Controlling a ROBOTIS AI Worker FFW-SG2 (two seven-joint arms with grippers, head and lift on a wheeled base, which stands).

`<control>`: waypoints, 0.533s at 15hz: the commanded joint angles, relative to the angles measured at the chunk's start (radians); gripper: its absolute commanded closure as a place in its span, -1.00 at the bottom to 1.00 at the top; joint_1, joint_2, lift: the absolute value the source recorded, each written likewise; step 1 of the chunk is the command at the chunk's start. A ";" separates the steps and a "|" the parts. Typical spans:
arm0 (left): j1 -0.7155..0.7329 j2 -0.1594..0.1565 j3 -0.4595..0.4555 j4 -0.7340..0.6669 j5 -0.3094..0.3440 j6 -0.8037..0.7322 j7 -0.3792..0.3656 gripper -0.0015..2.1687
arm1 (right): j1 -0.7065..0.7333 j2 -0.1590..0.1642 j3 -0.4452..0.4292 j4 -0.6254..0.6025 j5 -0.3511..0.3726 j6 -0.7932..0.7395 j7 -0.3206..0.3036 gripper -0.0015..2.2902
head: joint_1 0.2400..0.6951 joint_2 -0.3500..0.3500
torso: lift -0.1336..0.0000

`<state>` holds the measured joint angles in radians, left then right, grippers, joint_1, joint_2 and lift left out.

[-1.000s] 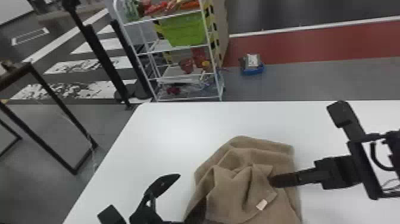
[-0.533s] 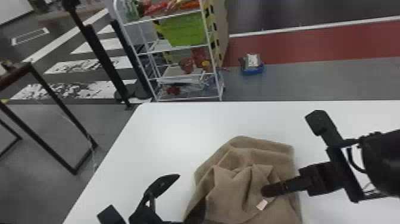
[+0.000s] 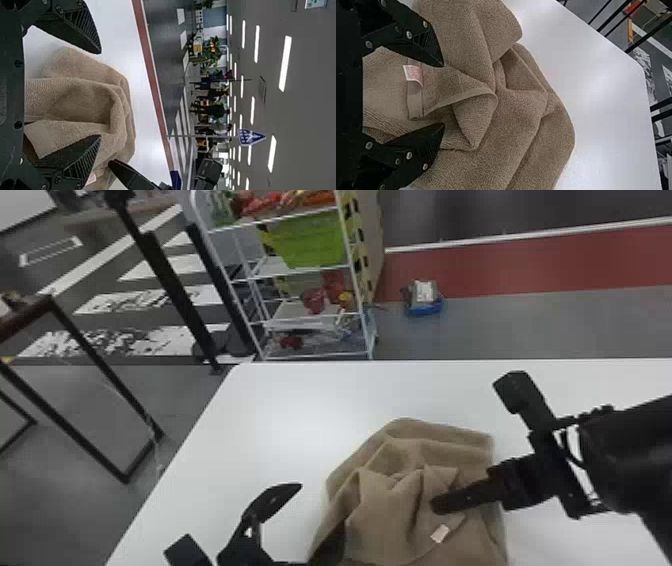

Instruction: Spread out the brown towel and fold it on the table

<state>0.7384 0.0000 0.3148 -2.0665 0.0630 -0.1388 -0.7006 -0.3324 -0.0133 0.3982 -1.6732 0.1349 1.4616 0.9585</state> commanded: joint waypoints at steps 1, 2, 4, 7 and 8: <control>-0.001 -0.003 0.001 0.002 0.001 -0.003 -0.002 -0.87 | -0.008 0.010 0.022 0.029 0.015 -0.026 0.000 -0.53 | 1.00 1.00 | -0.85; -0.001 -0.003 0.003 0.002 0.003 -0.006 -0.003 -0.87 | -0.008 0.012 0.025 0.033 0.015 -0.033 0.000 -0.53 | 1.00 1.00 | -0.85; -0.001 -0.003 0.007 0.006 0.006 -0.006 -0.003 -0.87 | -0.008 0.012 0.036 0.036 0.014 -0.033 0.002 -0.53 | 1.00 1.00 | -0.85; -0.001 -0.003 0.009 0.006 0.006 -0.006 -0.003 -0.87 | -0.007 0.012 0.048 0.041 0.011 -0.039 0.011 -0.40 | 1.00 1.00 | -0.85; -0.001 -0.003 0.009 0.006 0.006 -0.009 -0.003 -0.87 | -0.005 0.012 0.047 0.041 0.011 -0.045 0.012 -0.40 | 1.00 1.00 | -0.85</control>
<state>0.7378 0.0000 0.3236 -2.0602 0.0690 -0.1450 -0.7041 -0.3398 -0.0015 0.4439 -1.6335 0.1466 1.4229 0.9698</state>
